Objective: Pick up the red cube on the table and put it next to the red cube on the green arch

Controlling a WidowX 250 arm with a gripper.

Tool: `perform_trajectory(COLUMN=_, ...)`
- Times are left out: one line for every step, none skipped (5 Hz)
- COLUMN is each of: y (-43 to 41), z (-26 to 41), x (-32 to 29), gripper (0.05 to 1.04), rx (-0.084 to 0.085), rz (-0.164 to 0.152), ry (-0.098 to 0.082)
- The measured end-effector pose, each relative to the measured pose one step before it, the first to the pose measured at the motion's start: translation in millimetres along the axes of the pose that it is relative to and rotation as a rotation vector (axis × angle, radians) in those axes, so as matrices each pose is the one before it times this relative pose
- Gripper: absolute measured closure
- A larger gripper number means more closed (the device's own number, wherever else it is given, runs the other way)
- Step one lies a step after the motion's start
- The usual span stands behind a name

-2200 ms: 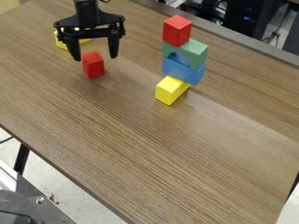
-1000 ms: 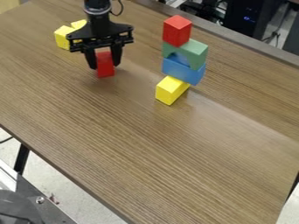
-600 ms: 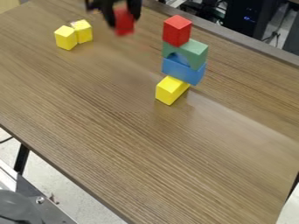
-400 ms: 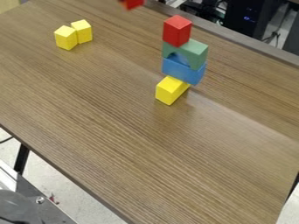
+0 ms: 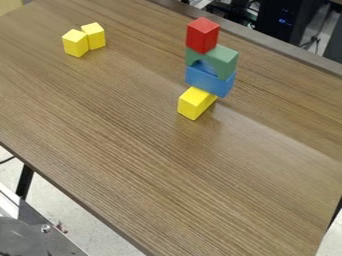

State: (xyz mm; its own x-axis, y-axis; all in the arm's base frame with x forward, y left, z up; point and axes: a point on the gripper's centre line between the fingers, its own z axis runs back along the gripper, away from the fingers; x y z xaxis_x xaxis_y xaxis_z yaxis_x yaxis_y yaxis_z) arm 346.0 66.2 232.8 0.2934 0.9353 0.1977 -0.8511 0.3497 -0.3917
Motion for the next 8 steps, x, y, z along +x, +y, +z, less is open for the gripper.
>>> perform_trajectory(y=-11.87, z=6.16, x=-12.57, gripper=0.528, rx=-0.0111, rz=0.0105, ry=0.0074)
perform_trajectory(y=-3.72, z=2.97, x=-18.75, gripper=0.528, rx=0.0308, rz=0.0187, ry=0.0195)
perform_trajectory(y=2.14, z=0.49, x=-15.89, gripper=0.528, rx=0.0507, rz=0.0491, ry=0.0166)
perform_trajectory(y=-1.96, z=6.67, x=-13.59, gripper=0.528, rx=0.0249, rz=0.0265, ry=-0.0132)
perform_trajectory(y=-0.85, z=-0.66, x=-4.68, gripper=0.528, rx=0.0024, rz=0.0250, ry=-0.0138)
perform_trajectory(y=1.27, z=-10.33, x=-7.64, gripper=0.528, rx=0.0093, rz=-0.0018, ry=-0.0103)
perform_trajectory(y=-0.05, z=-10.81, x=-4.15, gripper=0.528, rx=0.0188, rz=0.0172, ry=-0.0067)
perform_trajectory(y=1.21, z=-8.84, x=-3.39, gripper=0.528, rx=0.0171, rz=0.0013, ry=0.0043)
